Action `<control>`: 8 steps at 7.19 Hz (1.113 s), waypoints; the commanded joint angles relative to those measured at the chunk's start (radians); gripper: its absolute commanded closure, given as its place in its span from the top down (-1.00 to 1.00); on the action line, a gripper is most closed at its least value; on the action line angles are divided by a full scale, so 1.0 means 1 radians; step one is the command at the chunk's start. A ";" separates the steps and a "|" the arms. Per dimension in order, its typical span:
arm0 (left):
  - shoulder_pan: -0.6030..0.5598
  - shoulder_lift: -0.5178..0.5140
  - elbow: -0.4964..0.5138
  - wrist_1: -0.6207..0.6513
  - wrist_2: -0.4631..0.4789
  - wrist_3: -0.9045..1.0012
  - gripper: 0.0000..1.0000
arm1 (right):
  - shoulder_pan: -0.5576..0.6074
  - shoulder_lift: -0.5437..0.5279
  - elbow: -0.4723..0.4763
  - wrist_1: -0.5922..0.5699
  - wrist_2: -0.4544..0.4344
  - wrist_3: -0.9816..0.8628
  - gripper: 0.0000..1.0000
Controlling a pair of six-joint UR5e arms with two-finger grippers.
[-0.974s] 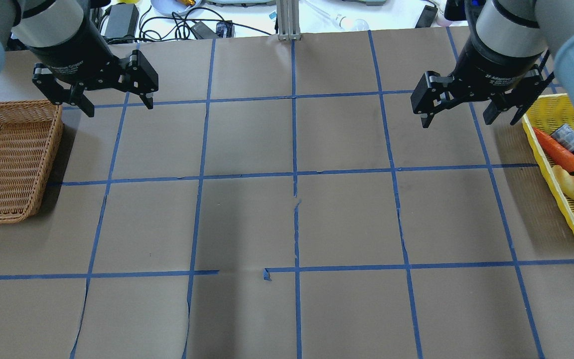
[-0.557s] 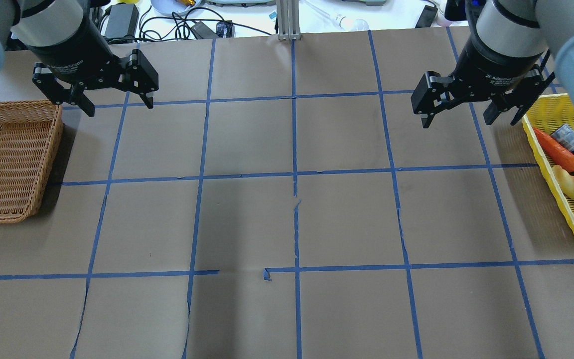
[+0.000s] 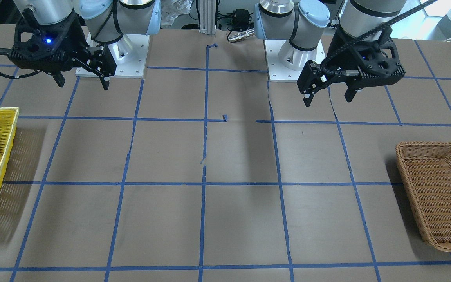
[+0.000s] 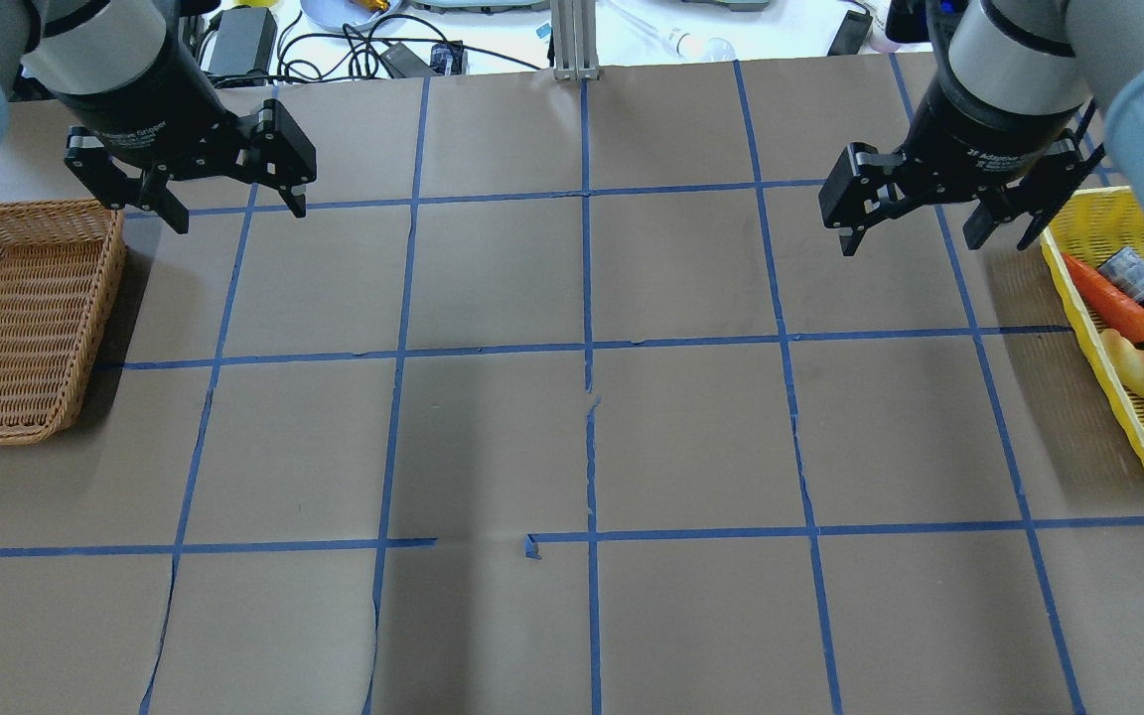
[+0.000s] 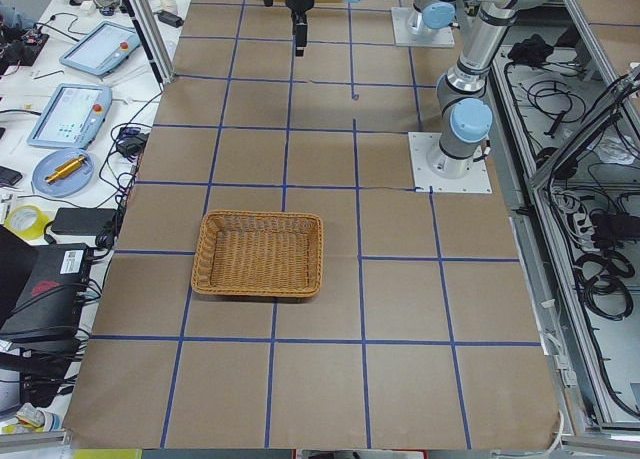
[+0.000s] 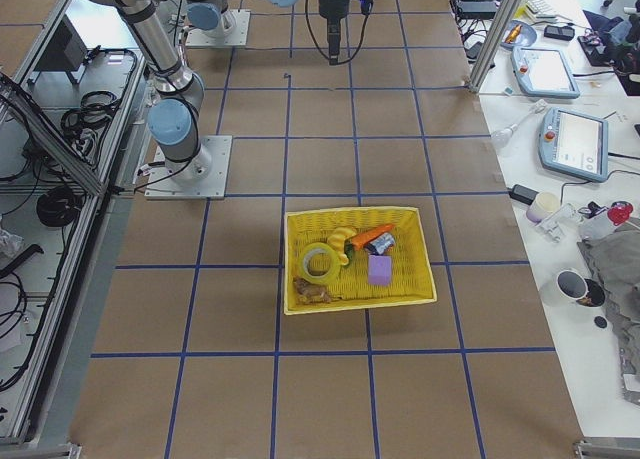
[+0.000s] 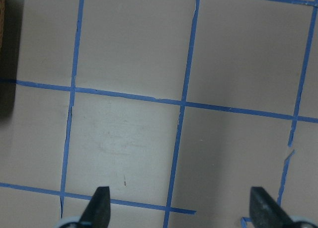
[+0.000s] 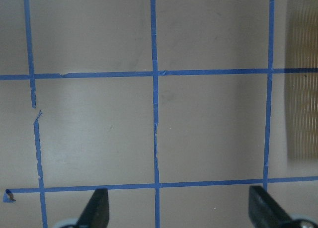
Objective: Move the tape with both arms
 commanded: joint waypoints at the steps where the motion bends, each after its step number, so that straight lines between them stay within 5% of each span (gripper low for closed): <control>1: 0.000 -0.001 0.001 0.001 0.000 0.000 1.00 | -0.002 0.003 0.000 -0.006 0.000 -0.006 1.00; 3: 0.000 -0.001 0.001 0.001 -0.001 0.000 1.00 | -0.047 0.012 -0.011 -0.026 0.000 -0.024 1.00; 6: 0.000 0.000 -0.001 0.000 -0.003 -0.001 1.00 | -0.361 0.020 -0.002 -0.115 0.005 -0.199 1.00; 8: 0.000 -0.004 0.001 0.006 -0.009 -0.001 1.00 | -0.563 0.127 0.001 -0.164 0.006 -0.309 1.00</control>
